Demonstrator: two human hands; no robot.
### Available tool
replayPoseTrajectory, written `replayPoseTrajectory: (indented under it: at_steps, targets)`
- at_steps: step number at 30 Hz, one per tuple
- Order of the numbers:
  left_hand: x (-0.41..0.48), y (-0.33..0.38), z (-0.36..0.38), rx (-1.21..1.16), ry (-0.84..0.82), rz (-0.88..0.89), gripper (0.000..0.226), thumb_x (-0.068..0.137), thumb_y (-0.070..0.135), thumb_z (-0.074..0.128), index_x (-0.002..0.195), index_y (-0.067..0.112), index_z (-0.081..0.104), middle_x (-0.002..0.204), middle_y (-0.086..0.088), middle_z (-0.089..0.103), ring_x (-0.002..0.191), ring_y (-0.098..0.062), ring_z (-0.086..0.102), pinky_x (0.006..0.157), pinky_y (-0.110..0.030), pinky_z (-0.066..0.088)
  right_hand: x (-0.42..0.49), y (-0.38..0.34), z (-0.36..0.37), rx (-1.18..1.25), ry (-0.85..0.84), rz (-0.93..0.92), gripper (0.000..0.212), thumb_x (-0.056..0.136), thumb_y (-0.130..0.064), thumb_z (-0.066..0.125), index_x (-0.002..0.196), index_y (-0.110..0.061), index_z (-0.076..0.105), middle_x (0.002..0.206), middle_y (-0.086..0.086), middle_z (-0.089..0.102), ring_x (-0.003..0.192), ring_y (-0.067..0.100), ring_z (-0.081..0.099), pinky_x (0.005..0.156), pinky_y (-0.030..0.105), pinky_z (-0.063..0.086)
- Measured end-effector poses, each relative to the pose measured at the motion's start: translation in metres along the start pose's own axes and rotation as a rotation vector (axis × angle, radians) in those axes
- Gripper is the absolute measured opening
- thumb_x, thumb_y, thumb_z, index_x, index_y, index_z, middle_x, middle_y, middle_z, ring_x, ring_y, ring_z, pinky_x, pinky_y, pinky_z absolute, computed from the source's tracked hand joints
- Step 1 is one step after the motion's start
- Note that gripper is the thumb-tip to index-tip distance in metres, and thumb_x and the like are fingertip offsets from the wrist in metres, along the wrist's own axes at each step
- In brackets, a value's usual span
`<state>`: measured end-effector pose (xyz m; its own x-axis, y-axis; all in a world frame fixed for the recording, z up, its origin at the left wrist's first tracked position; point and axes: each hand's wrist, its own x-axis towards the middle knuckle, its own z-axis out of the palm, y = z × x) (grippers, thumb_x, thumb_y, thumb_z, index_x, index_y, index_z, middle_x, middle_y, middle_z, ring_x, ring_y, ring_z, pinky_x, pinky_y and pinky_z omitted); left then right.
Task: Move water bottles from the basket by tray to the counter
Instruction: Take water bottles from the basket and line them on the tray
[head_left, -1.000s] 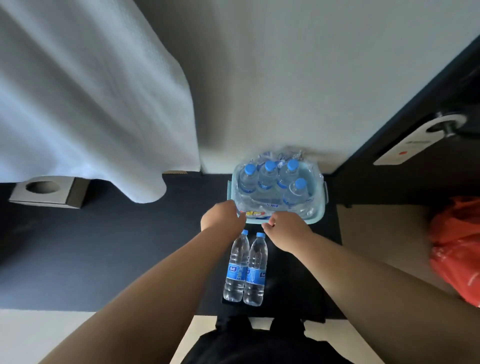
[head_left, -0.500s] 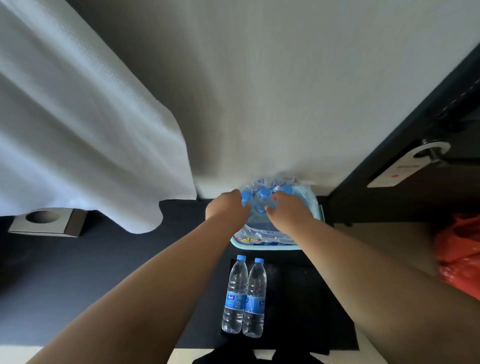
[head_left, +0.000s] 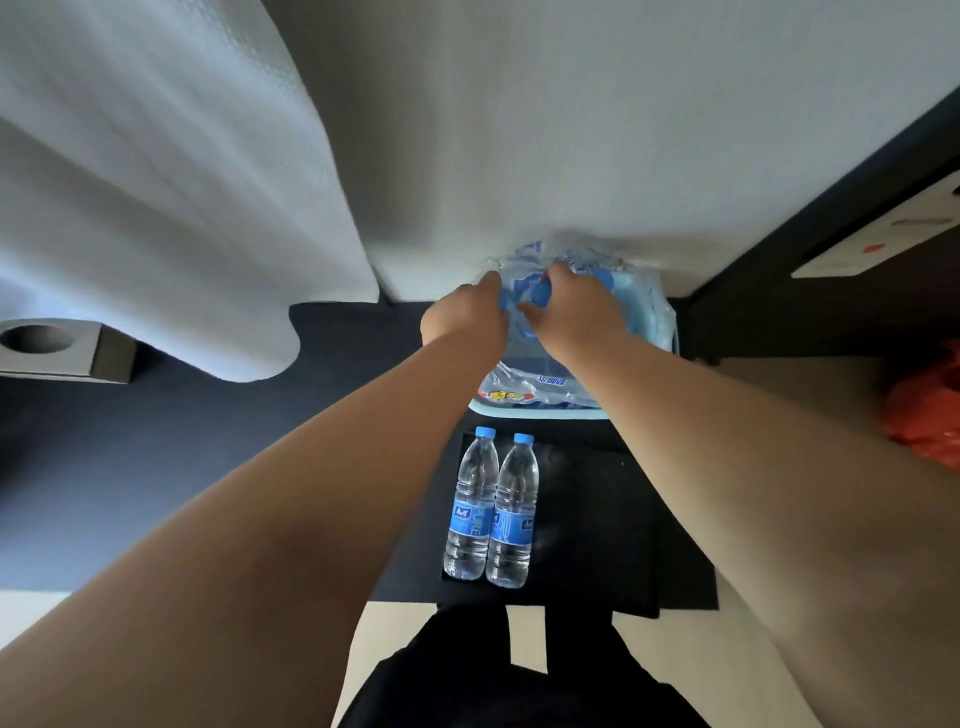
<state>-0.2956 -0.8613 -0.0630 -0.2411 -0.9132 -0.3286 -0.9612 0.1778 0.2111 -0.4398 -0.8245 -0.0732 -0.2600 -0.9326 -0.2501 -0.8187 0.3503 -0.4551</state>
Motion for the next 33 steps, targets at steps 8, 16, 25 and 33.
replayPoseTrajectory:
  at_steps: [8,16,25,33]
  targets:
    - [-0.018,-0.004,-0.003,-0.030,-0.007,0.020,0.024,0.097,0.023,0.050,0.120,0.023,0.055,0.100,-0.007,0.065,0.081,-0.032,0.059,0.061,-0.034,0.045,-0.033,0.006,0.004,-0.068,-0.031,-0.019,0.020,0.101,-0.032,0.058,0.115,-0.020,0.053,0.088,0.003,0.059,0.079,0.028,0.059,0.060,0.034,0.035]
    - [-0.064,0.000,-0.031,-0.076,0.060,0.126,0.027,0.096,0.010,0.054,0.120,0.021,0.061,0.108,-0.007,0.058,0.097,-0.028,0.058,0.069,-0.037,0.045,-0.078,0.000,-0.050,-0.091,0.012,-0.156,0.010,0.096,-0.022,0.057,0.107,-0.021,0.058,0.097,0.007,0.059,0.078,0.026,0.059,0.069,0.040,0.054]
    - [-0.109,0.012,-0.092,0.069,0.136,0.345,0.068,0.077,-0.011,0.060,0.131,0.030,0.053,0.115,-0.002,0.047,0.103,-0.023,0.051,0.073,-0.036,0.053,-0.129,-0.019,-0.122,-0.168,0.169,-0.249,0.025,0.093,-0.025,0.062,0.118,-0.022,0.063,0.105,0.008,0.059,0.087,0.030,0.060,0.067,0.035,0.048]
    - [-0.138,0.042,-0.132,0.070,0.328,0.466,0.045,0.092,0.009,0.065,0.132,0.026,0.054,0.114,-0.001,0.056,0.104,-0.023,0.055,0.073,-0.030,0.045,-0.161,-0.035,-0.174,-0.154,0.302,-0.290,0.025,0.094,-0.035,0.062,0.118,-0.028,0.060,0.100,0.001,0.060,0.079,0.022,0.058,0.068,0.039,0.055]
